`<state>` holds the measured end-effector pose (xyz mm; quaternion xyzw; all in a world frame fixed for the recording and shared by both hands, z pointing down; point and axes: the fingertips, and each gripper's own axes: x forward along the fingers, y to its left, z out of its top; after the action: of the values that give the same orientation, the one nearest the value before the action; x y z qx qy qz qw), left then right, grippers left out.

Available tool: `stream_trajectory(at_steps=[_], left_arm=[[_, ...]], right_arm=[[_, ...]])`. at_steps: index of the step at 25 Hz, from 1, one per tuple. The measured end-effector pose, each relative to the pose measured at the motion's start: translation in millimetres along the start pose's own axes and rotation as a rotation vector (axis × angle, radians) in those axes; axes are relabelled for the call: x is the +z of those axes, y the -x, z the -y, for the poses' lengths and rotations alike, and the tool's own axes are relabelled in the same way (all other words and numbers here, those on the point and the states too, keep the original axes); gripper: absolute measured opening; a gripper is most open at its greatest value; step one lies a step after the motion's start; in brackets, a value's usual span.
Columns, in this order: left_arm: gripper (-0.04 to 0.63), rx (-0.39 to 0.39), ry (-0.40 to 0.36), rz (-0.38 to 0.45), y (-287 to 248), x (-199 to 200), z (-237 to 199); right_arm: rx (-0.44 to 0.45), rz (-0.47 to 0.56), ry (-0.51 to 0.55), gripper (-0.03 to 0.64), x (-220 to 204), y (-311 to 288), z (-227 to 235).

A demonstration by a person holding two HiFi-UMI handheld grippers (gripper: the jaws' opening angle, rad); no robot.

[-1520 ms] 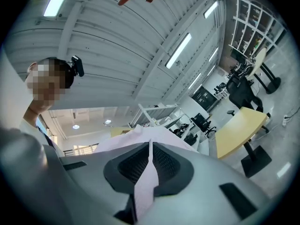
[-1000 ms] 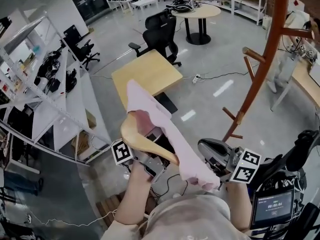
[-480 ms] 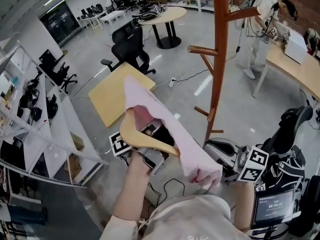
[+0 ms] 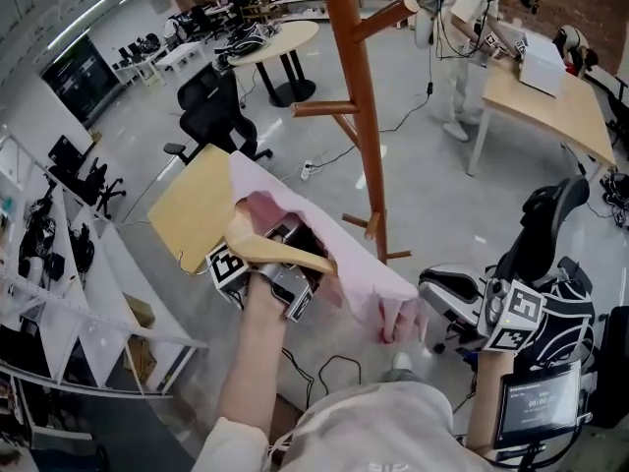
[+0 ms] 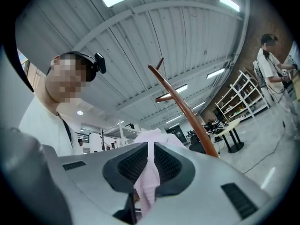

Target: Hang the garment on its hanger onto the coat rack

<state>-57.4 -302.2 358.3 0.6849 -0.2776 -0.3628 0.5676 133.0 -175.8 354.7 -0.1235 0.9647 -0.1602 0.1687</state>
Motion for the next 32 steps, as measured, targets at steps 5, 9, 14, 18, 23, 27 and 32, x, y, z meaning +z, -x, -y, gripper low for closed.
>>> stream_trajectory(at_steps=[5, 9, 14, 18, 23, 27, 32], left_arm=[[0.029, 0.019, 0.0, 0.005, -19, -1, -12], [0.029, 0.039, -0.008, 0.031, -23, 2, -20], [0.029, 0.068, 0.002, 0.05, -9, 18, -36], [0.029, 0.097, -0.012, 0.035, -11, 16, -43], [0.029, 0.112, -0.033, 0.027, -13, 17, -57], [0.029, 0.125, -0.059, 0.035, -10, 20, -51], [0.029, 0.119, -0.068, 0.035, -11, 21, -45]], right_arm=[[-0.091, -0.086, 0.116, 0.12, -11, 8, 8], [-0.17, -0.166, 0.204, 0.12, -16, -4, 16], [-0.196, -0.312, 0.422, 0.12, -35, -23, 16], [-0.186, -0.446, 0.511, 0.12, -46, -38, 19], [-0.197, -0.521, 0.516, 0.12, -58, -48, 26], [-0.25, -0.484, 0.437, 0.12, -64, -49, 32], [-0.259, -0.372, 0.212, 0.118, -57, -48, 36]])
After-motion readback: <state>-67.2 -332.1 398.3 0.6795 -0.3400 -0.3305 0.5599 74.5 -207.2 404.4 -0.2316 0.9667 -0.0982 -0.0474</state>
